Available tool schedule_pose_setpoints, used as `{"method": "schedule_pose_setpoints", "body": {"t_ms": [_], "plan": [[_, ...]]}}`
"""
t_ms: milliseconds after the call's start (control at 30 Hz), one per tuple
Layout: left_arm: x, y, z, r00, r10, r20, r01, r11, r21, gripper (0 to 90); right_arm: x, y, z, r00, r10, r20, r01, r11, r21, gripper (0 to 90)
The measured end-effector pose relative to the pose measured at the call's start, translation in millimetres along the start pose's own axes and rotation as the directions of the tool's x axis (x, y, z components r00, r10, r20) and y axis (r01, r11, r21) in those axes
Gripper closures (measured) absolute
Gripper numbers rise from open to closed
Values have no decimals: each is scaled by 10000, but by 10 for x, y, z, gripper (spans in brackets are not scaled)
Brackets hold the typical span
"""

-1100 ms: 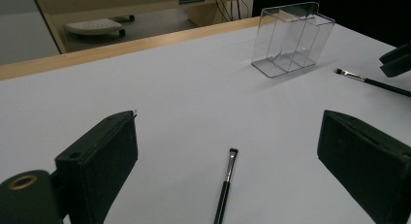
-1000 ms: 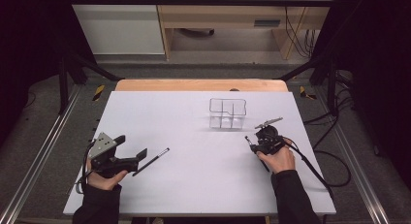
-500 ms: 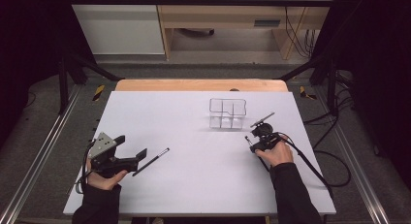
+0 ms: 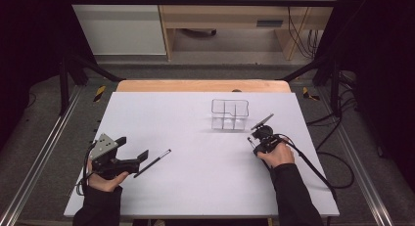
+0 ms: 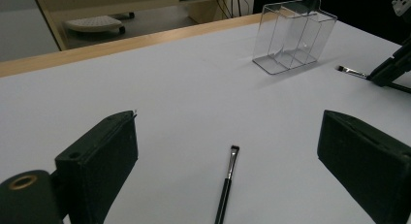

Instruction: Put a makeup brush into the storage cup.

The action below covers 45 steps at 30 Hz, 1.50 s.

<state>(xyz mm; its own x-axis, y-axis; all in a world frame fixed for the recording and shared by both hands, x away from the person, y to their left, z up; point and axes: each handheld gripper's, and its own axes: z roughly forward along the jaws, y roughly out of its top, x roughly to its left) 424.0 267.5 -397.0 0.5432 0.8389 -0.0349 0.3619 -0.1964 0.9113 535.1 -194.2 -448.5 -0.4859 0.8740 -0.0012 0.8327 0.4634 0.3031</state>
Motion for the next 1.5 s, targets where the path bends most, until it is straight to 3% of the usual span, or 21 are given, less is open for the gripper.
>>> {"method": "schedule_pose_setpoints", "body": {"t_ms": [300, 700, 933, 1133, 1233, 1267, 1300, 1333, 1500], "plan": [[-6, -1, 6, 10000, 10, 4, -10, 10000, 27, 65, 12, 14, 4, 9997, 229, -5, -229, 9996, 146, 836], [-6, 1, 5, 10000, 13, 3, -13, 10000, 19, 65, 33, 23, -8, 9995, 301, 130, -303, 9994, 166, 842], [-9, -1, 8, 10000, 21, -3, -21, 10000, 39, 65, 42, -11, -110, 9994, 347, -57, -349, 9985, -433, 843], [-15, -1, 12, 10000, 37, 15, -37, 10000, 51, 65, 50, -66, -254, 9985, 431, -328, -470, 9909, -1260, 842], [-16, -1, 12, 10000, 36, 20, -36, 10000, 46, 65, 56, -95, -331, 9975, 513, -476, -590, 9821, -1788, 843], [-17, 0, 12, 10000, 38, 17, -38, 10000, 45, 65, 53, -115, -381, 9977, 481, -483, -579, 9722, -2269, 843], [-17, 0, 12, 10000, 39, 18, -39, 10000, 45, 65, 53, -115, -381, 9977, 481, -483, -579, 9722, -2269, 843], [-17, -2, 14, 10000, 30, 25, -31, 10000, 44, 65, 63, -132, -437, 9967, 565, -586, -703, 9607, -2685, 842], [-22, -3, 18, 10000, 34, 27, -34, 10000, 43, 65, 99, -174, -546, 9960, 655, -610, -835, 9248, -3710, 842]]}}
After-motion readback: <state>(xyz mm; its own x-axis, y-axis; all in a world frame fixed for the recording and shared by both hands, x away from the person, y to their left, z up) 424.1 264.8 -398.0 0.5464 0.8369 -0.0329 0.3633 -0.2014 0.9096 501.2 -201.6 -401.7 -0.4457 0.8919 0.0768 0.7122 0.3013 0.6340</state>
